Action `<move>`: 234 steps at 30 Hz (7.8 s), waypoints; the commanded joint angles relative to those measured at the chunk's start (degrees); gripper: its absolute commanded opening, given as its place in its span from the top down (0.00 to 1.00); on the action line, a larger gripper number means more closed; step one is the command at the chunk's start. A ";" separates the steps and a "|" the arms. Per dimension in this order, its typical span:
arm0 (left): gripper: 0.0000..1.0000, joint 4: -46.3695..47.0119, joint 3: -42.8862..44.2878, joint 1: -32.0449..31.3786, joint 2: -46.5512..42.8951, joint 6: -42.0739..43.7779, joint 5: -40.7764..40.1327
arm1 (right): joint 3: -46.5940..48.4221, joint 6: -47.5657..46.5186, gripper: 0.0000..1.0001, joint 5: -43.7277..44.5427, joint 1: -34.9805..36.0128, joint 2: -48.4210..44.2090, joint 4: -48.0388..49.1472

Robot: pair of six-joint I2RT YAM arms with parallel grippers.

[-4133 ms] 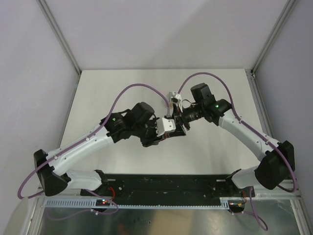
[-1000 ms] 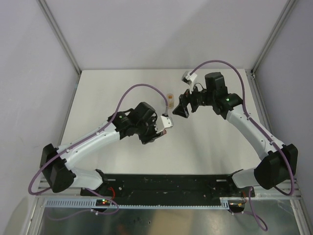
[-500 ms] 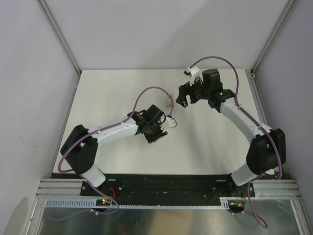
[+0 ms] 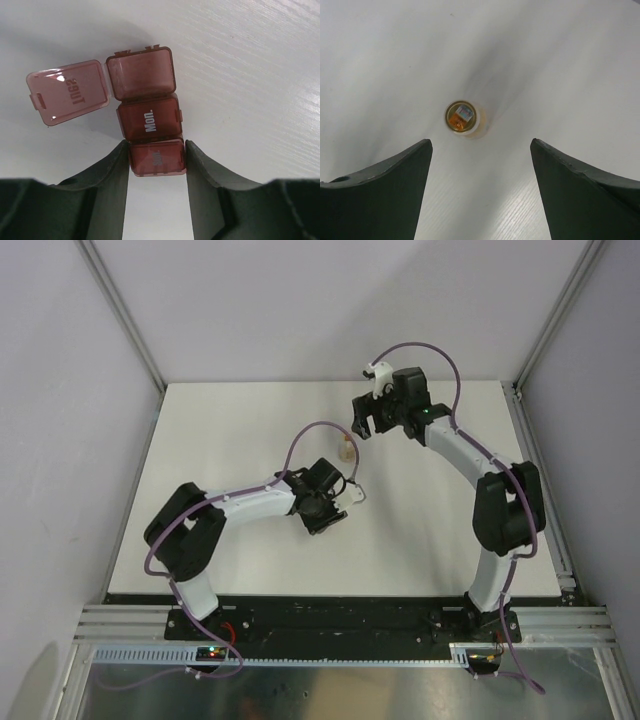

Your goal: Sort the pills into containers

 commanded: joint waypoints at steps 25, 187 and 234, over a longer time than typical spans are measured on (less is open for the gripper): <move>0.03 2.47 0.48 0.60 -5.60 -1.57 -0.17 | 12.97 -0.33 0.16 4.65 2.28 13.14 -2.26; 1.00 -0.40 13.90 0.73 -30.30 -10.53 30.59 | 0.84 -9.45 1.00 -39.46 3.13 -31.33 -21.02; 1.00 -2.81 17.73 -8.50 -28.79 -2.85 -15.94 | -0.63 20.47 0.19 -39.48 2.34 -23.96 -7.49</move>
